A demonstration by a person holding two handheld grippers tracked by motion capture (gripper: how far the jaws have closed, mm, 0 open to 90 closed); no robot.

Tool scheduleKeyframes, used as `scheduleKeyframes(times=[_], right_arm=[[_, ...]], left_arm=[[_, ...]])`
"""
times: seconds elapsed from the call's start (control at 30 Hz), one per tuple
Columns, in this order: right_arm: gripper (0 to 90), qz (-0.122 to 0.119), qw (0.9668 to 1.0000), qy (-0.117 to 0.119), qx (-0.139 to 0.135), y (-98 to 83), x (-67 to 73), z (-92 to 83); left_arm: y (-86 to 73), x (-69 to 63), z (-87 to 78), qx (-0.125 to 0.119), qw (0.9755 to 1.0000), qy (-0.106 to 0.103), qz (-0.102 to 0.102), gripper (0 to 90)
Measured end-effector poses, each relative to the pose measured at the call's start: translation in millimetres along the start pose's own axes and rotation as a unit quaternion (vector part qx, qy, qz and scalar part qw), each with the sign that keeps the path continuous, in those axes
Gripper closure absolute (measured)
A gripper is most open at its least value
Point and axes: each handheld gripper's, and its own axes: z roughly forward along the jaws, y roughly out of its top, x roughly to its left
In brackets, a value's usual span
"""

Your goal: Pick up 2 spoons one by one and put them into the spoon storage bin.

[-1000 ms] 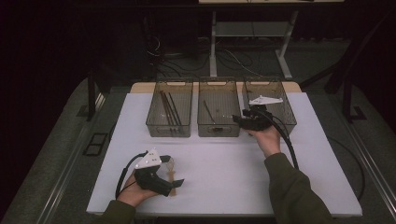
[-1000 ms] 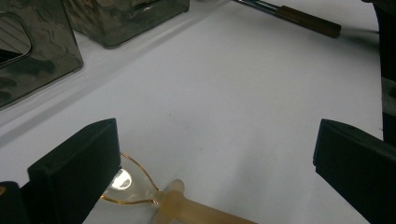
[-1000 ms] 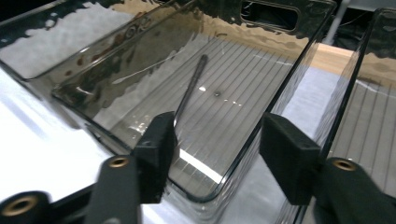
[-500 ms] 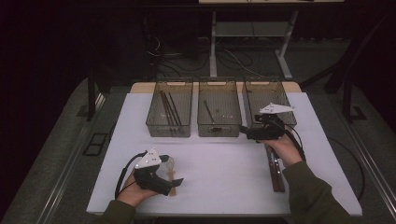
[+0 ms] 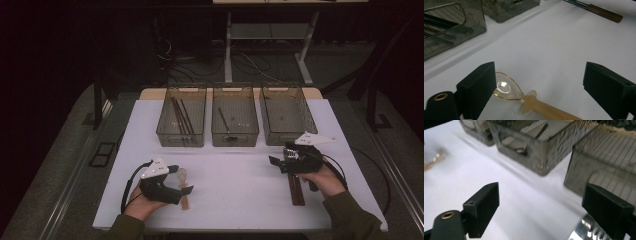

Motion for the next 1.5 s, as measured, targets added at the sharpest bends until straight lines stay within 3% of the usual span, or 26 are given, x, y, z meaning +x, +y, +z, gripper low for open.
scheduleKeyframes(times=[0.27, 0.43, 0.6, 0.67, 0.73, 0.87, 1.0, 1.13, 1.27, 1.5], right_arm=[[14.2, -0.006, 0.9996, 0.027, -0.001, -33.1, 8.0, -18.5], [14.2, -0.010, 0.9992, 0.037, 0.001, -49.5, 15.6, -24.6], [14.2, -0.018, 0.9989, 0.042, 0.005, -58.9, 20.0, -30.0], [14.2, -0.018, 0.9988, 0.044, 0.006, -60.3, 20.9, -31.6], [14.2, -0.019, 0.9988, 0.044, 0.005, -60.5, 22.0, -32.5], [14.2, -0.021, 0.9989, 0.042, 0.006, -60.0, 21.6, -30.9], [14.2, -0.024, 0.9988, 0.043, 0.009, -60.0, 22.6, -30.5], [14.2, -0.025, 0.9987, 0.041, 0.016, -60.4, 22.8, -28.9], [14.2, -0.027, 0.9987, 0.039, 0.019, -60.5, 22.9, -28.2], [14.2, -0.027, 0.9986, 0.038, 0.023, -60.7, 23.1, -27.7]], left_arm=[[-1.3, 2.5, -1.2, 0.004, 0.9999, 0.008, -0.013, 17.5], [-1.2, 3.3, -3.8, 0.006, 0.9998, 0.012, -0.015, 28.0], [0.0, 5.8, -9.7, 0.009, 0.9991, 0.034, -0.024, 51.3], [0.4, 8.3, -14.0, 0.013, 0.9983, 0.053, -0.022, 61.7], [0.3, 12.2, -15.9, 0.023, 0.9969, 0.072, -0.022, 72.8], [-1.6, 23.6, -13.1, 0.046, 0.9945, 0.087, -0.036, 88.4], [-2.1, 30.5, -3.7, 0.066, 0.9919, 0.096, -0.051, 89.2], [-2.0, 31.2, 4.8, 0.085, 0.9896, 0.105, -0.050, 89.2], [-1.5, 29.9, 10.0, 0.091, 0.9892, 0.102, -0.053, 89.2], [3.5, 28.4, 23.6, 0.102, 0.9881, 0.108, -0.040, 89.2]])
